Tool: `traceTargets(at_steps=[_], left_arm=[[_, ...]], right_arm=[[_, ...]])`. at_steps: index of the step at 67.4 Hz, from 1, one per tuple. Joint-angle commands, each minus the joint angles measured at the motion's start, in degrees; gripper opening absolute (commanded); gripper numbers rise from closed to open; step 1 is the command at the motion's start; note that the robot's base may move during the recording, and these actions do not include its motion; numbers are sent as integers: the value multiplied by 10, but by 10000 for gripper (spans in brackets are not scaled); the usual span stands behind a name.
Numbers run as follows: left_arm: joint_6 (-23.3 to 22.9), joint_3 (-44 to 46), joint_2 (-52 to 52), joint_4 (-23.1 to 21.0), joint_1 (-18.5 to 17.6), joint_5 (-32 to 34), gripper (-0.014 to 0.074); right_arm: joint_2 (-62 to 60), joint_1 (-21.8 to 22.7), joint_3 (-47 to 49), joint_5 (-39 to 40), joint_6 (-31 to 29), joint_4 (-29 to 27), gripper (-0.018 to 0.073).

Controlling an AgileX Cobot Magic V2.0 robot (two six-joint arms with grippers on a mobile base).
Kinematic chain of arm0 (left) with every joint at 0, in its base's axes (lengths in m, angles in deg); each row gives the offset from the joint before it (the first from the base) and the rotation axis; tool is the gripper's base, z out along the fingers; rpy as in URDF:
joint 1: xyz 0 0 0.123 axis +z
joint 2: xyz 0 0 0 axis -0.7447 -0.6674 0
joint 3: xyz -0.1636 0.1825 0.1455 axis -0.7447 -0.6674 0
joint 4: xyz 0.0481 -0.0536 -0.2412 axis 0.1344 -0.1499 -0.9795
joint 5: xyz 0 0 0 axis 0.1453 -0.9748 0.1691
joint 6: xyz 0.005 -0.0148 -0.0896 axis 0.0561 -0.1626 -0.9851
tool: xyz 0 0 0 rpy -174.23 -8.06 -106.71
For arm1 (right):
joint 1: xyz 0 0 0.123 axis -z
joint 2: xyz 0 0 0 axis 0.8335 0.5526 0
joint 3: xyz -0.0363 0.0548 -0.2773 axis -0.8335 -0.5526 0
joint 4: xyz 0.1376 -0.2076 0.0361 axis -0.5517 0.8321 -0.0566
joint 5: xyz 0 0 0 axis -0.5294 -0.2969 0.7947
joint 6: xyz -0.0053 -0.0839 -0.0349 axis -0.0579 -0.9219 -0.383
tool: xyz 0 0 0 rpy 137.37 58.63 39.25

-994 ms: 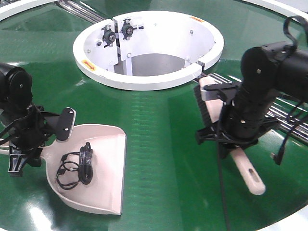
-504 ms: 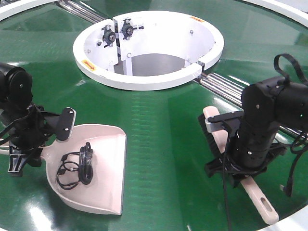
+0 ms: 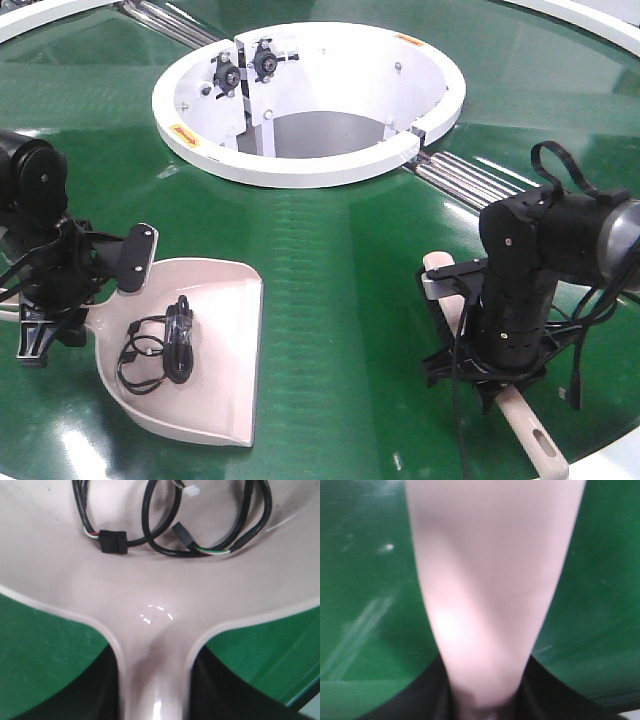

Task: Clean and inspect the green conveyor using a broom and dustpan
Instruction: 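Carry the brush with the right gripper back to its spot on the belt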

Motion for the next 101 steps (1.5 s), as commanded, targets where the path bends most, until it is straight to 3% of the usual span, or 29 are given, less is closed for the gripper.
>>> traceTargets(at_steps=[1,40,101], left_arm=[[-7,12,23,-14,-6,6,-7],[-7,12,23,-14,-6,6,-7],[-7,12,23,-14,-6,6,-7]], right_arm=[[-19,1,14,-5,6,10,43],[-33,1,14,19,7,10,402],[-54,1,14,49,-2,-10,410]])
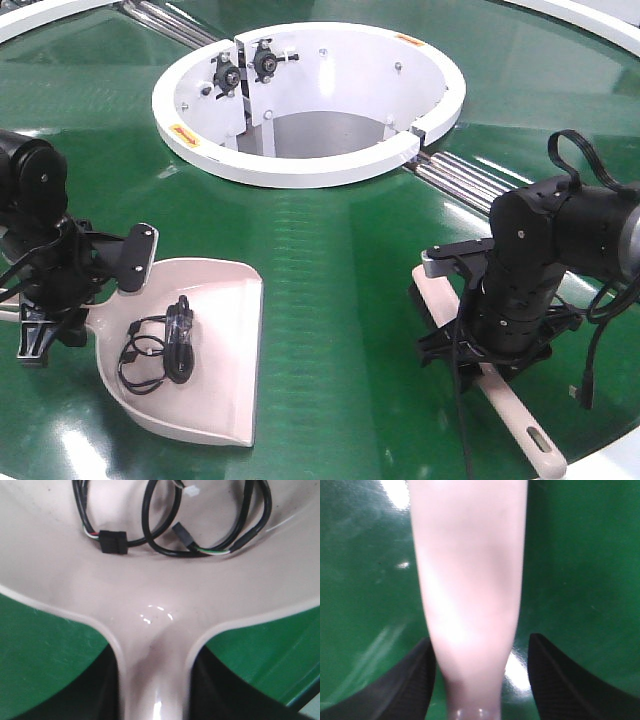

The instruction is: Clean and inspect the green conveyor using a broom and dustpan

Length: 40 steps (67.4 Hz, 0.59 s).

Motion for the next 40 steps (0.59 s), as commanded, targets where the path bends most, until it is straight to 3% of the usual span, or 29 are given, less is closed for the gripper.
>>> traceTargets(at_steps=[1,40], left_arm=[[-7,12,23,-13,-6,6,-7],[-10,12,24,-13,-6,-13,-7]], right_arm=[[-24,1,14,4,-6,-6,410],[-24,1,14,2,-8,-12,410]])
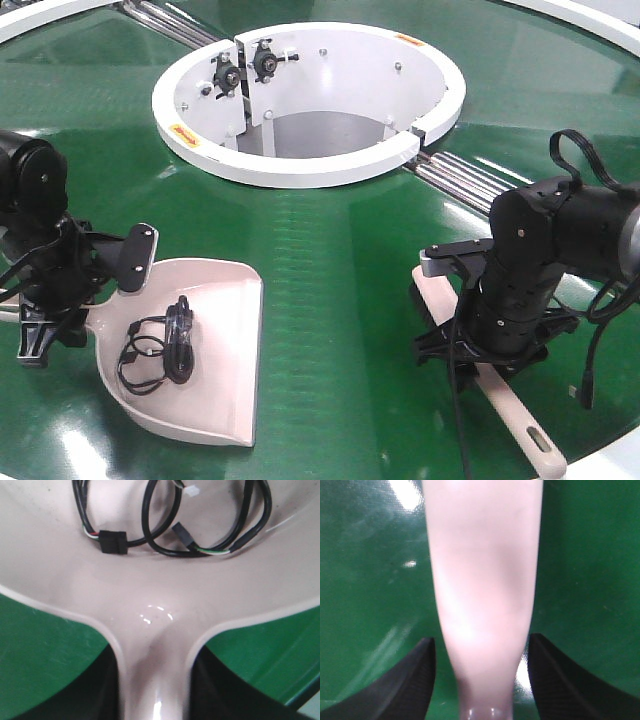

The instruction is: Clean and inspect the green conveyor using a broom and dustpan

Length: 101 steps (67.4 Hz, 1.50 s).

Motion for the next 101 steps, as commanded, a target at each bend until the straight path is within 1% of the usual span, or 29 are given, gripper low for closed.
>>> traceTargets(at_steps=[1,21,54,68,81,101], left_arm=[[-8,12,23,-12,-6,-9,-7],[-8,12,23,-12,-6,-4,-7],[-8,12,23,-12,-6,-40,8],[-8,12,23,-12,-6,-41,30],[-8,12,23,-12,-6,-41,81],[-10,12,23,-14,-6,-36,213]], right_arm=[[-24,1,14,0,-5,0,410],[-24,1,14,-1,-5,0,410],[-24,1,14,-5,-5,0,410],[-24,1,14,-8,-5,0,410],[-24,1,14,-8,-5,0,410],[-24,1,14,-8,-5,0,410]])
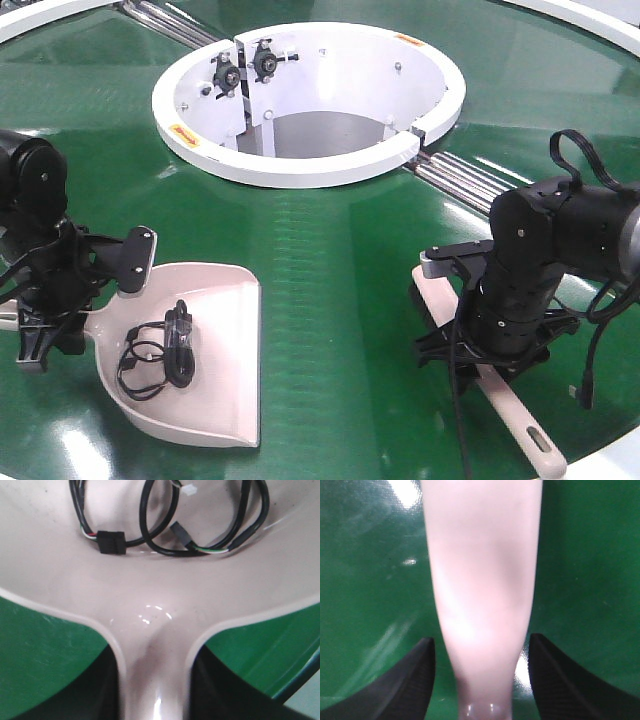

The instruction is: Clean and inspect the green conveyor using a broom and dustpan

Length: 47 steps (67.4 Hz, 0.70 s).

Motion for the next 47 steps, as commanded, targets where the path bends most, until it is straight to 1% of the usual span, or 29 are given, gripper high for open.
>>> traceTargets(at_steps=[1,7,16,24,28,36,47], left_arm=[[-1,12,23,-6,-5,-15,219],[-5,12,23,-6,-5,-15,253],[-16,12,23,-5,-5,-15,279],[-19,12,23,-4,-5,-13,288],[-29,12,23,-4,-5,-11,292],[-29,12,23,-5,-5,-8,295],[-29,12,24,-24,-5,-11,295]], right_arm=[[-24,1,14,-2,-5,0,410],[-24,1,14,-2,-5,0,410],[-24,1,14,-2,-5,0,410],[-24,1,14,-2,-8,0,404],[-24,1,14,-2,-8,0,400],[-24,1,14,-1,-8,0,399],[-24,1,14,-1,-16,0,399]])
